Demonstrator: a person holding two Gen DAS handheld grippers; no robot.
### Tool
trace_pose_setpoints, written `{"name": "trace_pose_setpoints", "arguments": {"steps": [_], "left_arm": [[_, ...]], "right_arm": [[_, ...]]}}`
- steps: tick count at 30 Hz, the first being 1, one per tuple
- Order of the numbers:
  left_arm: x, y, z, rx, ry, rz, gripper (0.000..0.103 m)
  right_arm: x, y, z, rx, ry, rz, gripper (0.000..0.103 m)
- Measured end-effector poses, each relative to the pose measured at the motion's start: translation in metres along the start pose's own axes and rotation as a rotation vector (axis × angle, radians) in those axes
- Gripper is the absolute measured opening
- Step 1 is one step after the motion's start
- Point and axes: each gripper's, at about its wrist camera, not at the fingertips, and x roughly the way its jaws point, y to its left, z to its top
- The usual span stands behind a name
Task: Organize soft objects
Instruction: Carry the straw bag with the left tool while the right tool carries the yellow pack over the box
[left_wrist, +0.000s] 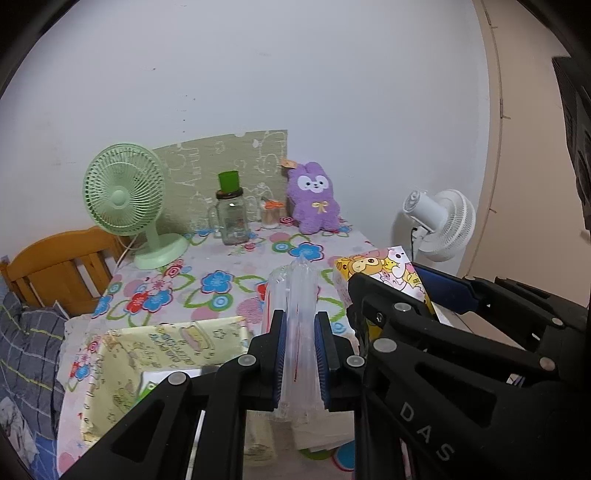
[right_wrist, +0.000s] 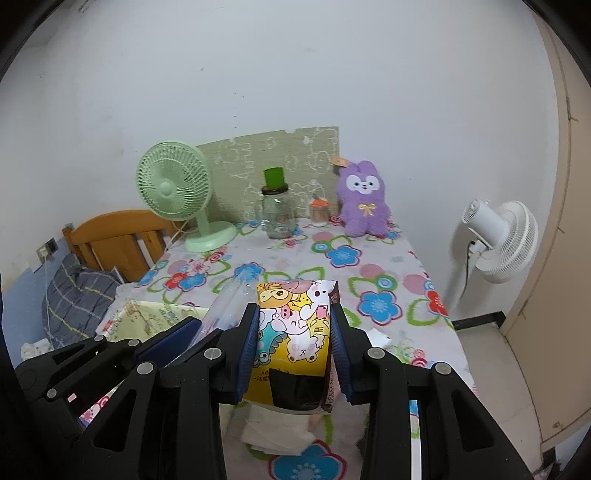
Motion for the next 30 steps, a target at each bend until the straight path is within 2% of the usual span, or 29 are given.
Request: {"name": "trace_pose_setpoints", "arguments": {"steps": [17, 30], "left_arm": [[0.007, 0.057, -0.008, -0.031, 0.016, 0.068, 0.014], [0.027, 0.103, -0.027, -0.094, 0.075, 0.13, 0.014]], "right_arm": [[0.033, 0.055, 0.005, -0.066, 0.027, 0.073, 0.04], [0.068, 0.091, 0.004, -0.083, 0.089, 0.155, 0.04]]}}
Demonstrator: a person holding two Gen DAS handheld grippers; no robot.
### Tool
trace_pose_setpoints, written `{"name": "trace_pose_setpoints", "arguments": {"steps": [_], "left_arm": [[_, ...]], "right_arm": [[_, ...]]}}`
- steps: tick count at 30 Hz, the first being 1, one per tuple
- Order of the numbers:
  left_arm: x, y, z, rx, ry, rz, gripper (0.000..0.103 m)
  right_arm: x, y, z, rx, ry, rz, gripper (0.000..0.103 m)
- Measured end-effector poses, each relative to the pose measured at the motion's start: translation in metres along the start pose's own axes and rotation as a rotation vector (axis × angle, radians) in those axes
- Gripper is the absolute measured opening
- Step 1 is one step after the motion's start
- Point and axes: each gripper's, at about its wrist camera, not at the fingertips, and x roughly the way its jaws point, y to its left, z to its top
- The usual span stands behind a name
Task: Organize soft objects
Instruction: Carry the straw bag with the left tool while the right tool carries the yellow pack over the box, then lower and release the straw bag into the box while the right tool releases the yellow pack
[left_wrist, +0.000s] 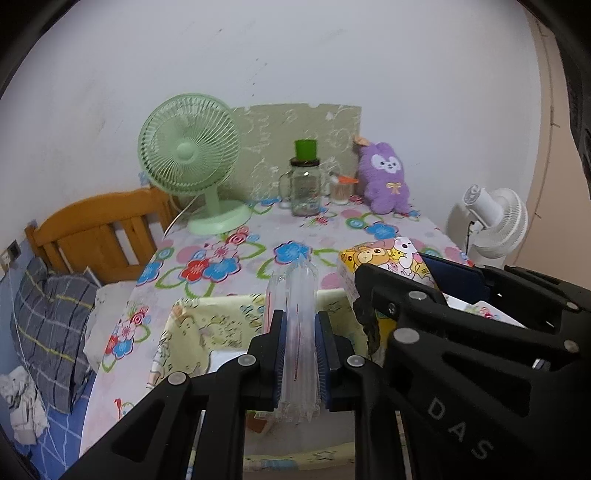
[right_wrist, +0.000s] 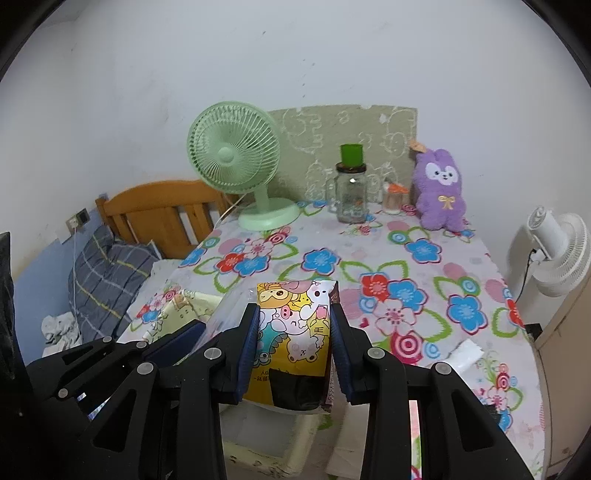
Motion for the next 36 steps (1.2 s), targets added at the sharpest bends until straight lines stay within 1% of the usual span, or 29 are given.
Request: {"name": "trace_pose_setpoints", "arguments": {"steps": [10, 11, 13, 14, 18, 19, 20, 27, 29, 30, 32, 33, 34, 36], "left_arm": [[0.022, 0.025, -0.017, -0.032, 0.075, 0.036, 0.018], [0.024, 0.028, -0.019, -0.041, 0.082, 0.038, 0.023], [0.027, 0.034, -0.023, -0.064, 0.094, 0.035, 0.027], [0.028, 0.036, -0.024, -0.07, 0.098, 0.034, 0.031], [0.033, 0.045, -0.027, -0.088, 0.111, 0.056, 0.042], [0.034, 0.047, -0.028, -0.091, 0.115, 0.06, 0.047], [0.035, 0.049, -0.029, -0.091, 0.119, 0.06, 0.054], [0.042, 0.059, -0.031, -0.104, 0.141, 0.088, 0.061], [0.043, 0.06, -0.031, -0.105, 0.146, 0.088, 0.066], [0.043, 0.06, -0.031, -0.107, 0.147, 0.083, 0.067], [0.043, 0.06, -0.031, -0.111, 0.147, 0.072, 0.07], [0.042, 0.06, -0.03, -0.111, 0.146, 0.073, 0.071], [0.042, 0.06, -0.03, -0.109, 0.145, 0.073, 0.071], [0.041, 0.058, -0.03, -0.108, 0.144, 0.071, 0.072]], "right_arm": [[0.031, 0.022, -0.008, -0.019, 0.061, 0.039, 0.04], [0.035, 0.024, -0.009, -0.021, 0.07, 0.042, 0.04], [0.04, 0.028, -0.01, -0.029, 0.081, 0.049, 0.04], [0.043, 0.03, -0.011, -0.034, 0.085, 0.052, 0.04], [0.054, 0.039, -0.013, -0.052, 0.105, 0.065, 0.04], [0.056, 0.04, -0.014, -0.054, 0.11, 0.068, 0.04], [0.059, 0.042, -0.014, -0.056, 0.114, 0.071, 0.04], [0.075, 0.051, -0.016, -0.083, 0.149, 0.09, 0.044], [0.079, 0.052, -0.016, -0.095, 0.164, 0.096, 0.046], [0.081, 0.053, -0.016, -0.099, 0.171, 0.097, 0.049], [0.081, 0.053, -0.017, -0.104, 0.176, 0.099, 0.058], [0.081, 0.053, -0.017, -0.106, 0.175, 0.095, 0.067], [0.079, 0.053, -0.017, -0.108, 0.171, 0.088, 0.073], [0.076, 0.051, -0.016, -0.108, 0.158, 0.079, 0.075]]}}
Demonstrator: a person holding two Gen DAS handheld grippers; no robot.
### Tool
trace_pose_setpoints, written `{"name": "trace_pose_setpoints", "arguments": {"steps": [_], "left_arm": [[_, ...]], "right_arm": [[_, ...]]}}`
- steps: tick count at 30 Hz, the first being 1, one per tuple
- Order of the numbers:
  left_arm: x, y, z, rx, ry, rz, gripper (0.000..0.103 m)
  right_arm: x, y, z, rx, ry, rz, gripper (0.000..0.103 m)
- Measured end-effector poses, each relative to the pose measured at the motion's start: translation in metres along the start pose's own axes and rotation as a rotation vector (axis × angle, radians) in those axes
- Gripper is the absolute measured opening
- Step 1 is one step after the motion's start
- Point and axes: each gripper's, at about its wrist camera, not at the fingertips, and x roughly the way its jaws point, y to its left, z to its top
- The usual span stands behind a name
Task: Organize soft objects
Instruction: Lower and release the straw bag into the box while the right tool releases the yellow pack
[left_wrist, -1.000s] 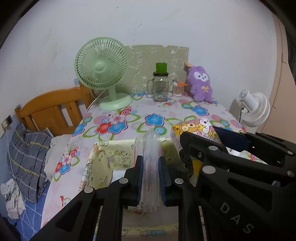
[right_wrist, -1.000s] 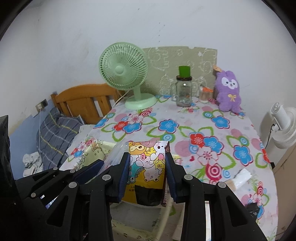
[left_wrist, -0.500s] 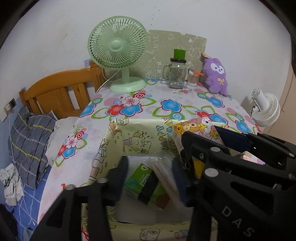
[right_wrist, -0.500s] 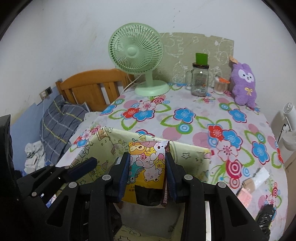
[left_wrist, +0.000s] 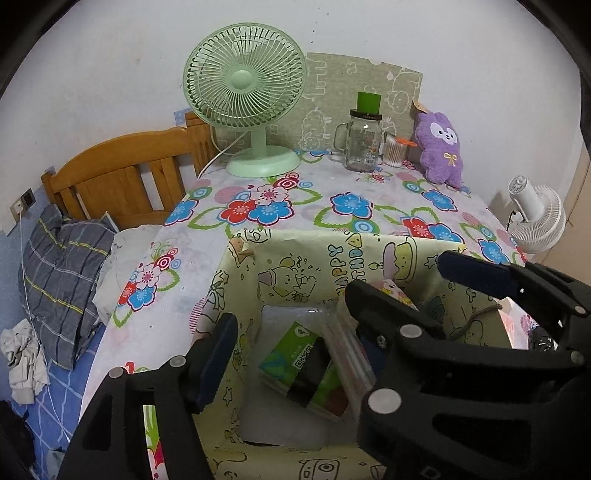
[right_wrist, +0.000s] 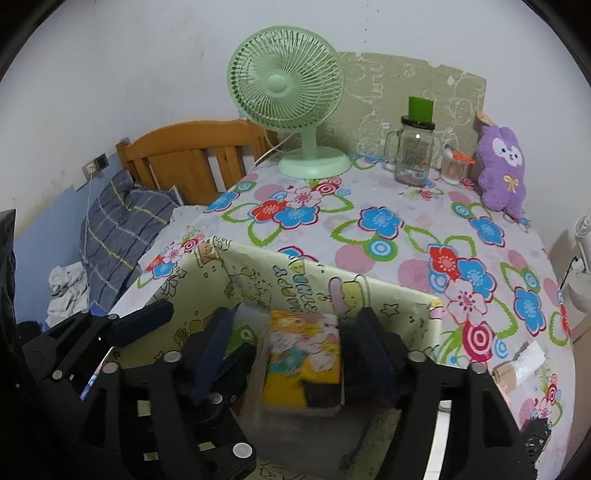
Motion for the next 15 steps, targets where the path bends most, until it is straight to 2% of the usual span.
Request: {"name": "trace_pose_setpoints", "arguments": {"steps": [6, 15], "left_arm": [[-0.01, -0.008, 0.002, 0.02, -0.018, 0.001, 0.078], [-0.036, -0.026, 0.009, 0.053, -0.085, 0.004, 0.088]], "right_arm": [[-0.011, -0.004, 0.001, 0.001, -0.015, -0.033, 0.082], [-0.042, -0.013, 0.002, 0.006, -0.077, -0.058, 0.084]]}}
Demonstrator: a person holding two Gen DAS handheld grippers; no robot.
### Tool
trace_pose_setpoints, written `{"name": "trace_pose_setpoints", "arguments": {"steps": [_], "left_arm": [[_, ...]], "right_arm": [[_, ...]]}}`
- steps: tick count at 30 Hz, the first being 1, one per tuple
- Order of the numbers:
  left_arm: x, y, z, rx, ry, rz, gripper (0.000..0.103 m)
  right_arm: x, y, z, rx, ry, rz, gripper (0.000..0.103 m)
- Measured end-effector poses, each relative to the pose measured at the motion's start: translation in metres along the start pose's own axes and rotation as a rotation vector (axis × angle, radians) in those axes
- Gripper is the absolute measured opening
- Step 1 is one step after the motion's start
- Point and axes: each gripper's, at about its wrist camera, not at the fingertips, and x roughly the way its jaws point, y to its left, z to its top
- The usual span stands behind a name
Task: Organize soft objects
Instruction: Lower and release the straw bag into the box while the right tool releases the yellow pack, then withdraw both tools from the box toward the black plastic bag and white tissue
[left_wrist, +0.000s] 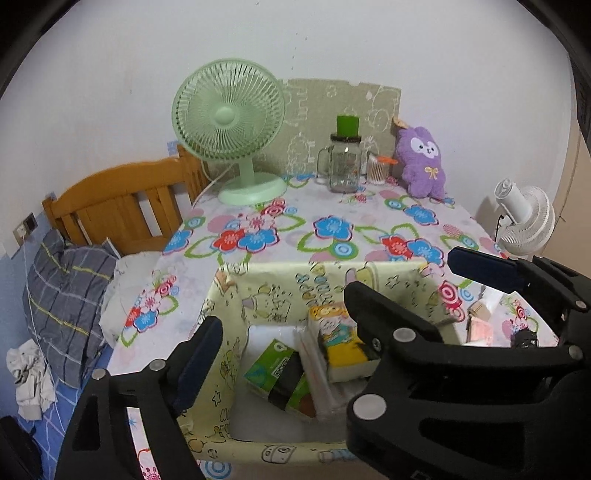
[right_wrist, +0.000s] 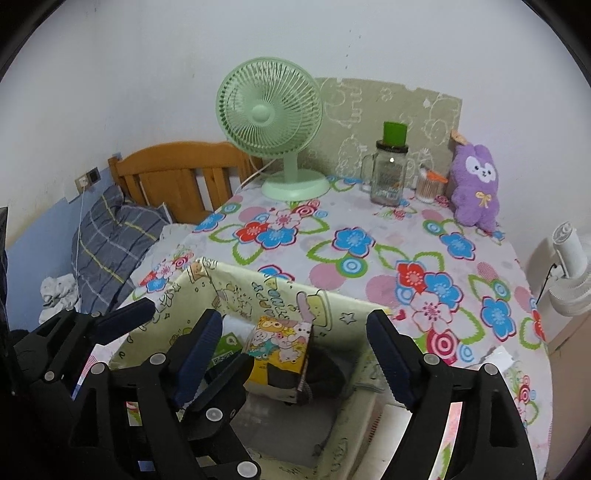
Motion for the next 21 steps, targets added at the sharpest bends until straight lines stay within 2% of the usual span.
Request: {"name": "trace_pose_setpoints", "arguments": {"steps": [4, 13, 21], "left_arm": [[-0.014, -0.009, 0.004, 0.01, -0.036, -0.005, 0.093], [-0.039, -0.031, 0.011, 0.032, -0.093, -0.02, 0.099], [-0.055, -0.056, 0.015, 0.038, -0.134, -0.036, 0.099]], "right_arm": [[-0.016, -0.006, 0.002, 0.011, -0.038, -0.006, 0.092], [-0.05, -0.022, 0.002, 0.03, -0.093, -0.021, 0.095], [-0.076, -0.041, 0.001, 0.044, -0.129, -0.043, 0.1]]}}
